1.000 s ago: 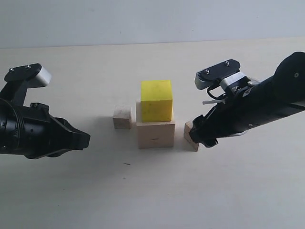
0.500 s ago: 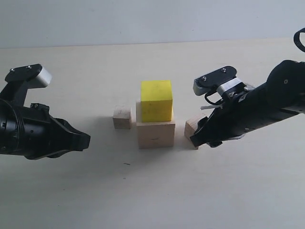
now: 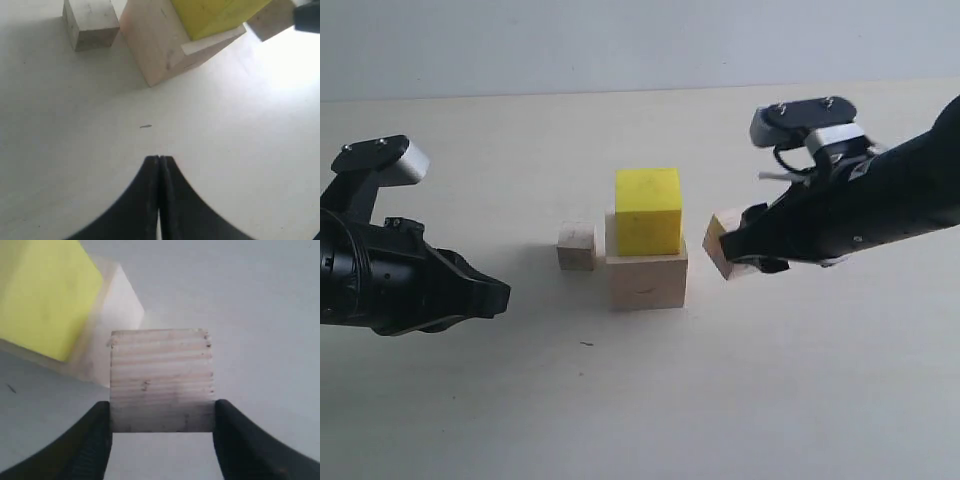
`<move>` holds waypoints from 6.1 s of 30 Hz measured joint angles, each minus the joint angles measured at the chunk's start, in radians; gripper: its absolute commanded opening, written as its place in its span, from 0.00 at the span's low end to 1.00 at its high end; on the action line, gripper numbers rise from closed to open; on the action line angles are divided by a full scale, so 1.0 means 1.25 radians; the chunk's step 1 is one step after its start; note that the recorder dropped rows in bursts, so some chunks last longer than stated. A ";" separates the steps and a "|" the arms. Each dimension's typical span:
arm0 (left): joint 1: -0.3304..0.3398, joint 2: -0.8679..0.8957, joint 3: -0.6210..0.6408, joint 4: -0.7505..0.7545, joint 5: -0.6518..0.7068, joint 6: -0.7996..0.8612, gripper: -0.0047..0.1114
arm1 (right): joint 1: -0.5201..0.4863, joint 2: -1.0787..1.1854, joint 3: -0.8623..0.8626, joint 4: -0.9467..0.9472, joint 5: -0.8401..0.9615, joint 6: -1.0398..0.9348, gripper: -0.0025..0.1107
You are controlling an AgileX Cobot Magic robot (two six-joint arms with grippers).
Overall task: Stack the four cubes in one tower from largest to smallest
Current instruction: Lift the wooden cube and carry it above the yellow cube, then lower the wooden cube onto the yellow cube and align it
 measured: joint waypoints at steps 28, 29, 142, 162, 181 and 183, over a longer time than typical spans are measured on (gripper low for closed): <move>0.000 0.000 0.000 -0.002 0.000 0.002 0.04 | 0.229 -0.099 -0.408 -0.381 0.426 0.661 0.02; 0.000 0.000 0.000 -0.002 0.000 0.002 0.04 | 0.237 -0.084 -0.432 -0.395 0.444 0.671 0.02; 0.000 0.000 0.000 -0.022 0.000 0.002 0.04 | 0.323 0.195 -0.632 -0.653 0.595 1.032 0.02; 0.000 0.000 0.000 -0.022 0.003 0.002 0.04 | 0.359 0.195 -0.632 -0.723 0.617 1.059 0.02; 0.000 0.000 0.000 -0.022 0.039 0.002 0.04 | 0.359 0.213 -0.632 -0.720 0.600 1.059 0.02; 0.000 0.000 0.000 -0.022 0.042 0.002 0.04 | 0.359 0.219 -0.632 -0.718 0.600 1.059 0.02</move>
